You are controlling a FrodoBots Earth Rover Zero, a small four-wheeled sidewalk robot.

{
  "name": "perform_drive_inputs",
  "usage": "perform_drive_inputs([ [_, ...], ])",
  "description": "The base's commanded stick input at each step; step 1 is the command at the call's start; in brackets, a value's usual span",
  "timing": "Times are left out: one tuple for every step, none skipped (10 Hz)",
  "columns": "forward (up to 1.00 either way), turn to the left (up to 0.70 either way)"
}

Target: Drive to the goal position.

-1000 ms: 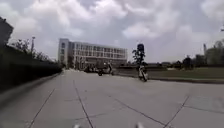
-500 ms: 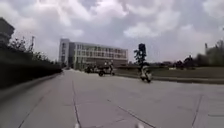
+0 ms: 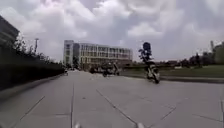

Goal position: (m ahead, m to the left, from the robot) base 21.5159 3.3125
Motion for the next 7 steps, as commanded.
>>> perform_drive_inputs([
  [0.70,0.14],
  [0.70,0.14],
  [0.70,0.14],
  [0.70,0.14],
  [0.70,0.14],
  [0.70,0.14],
  [0.70,0.14],
])
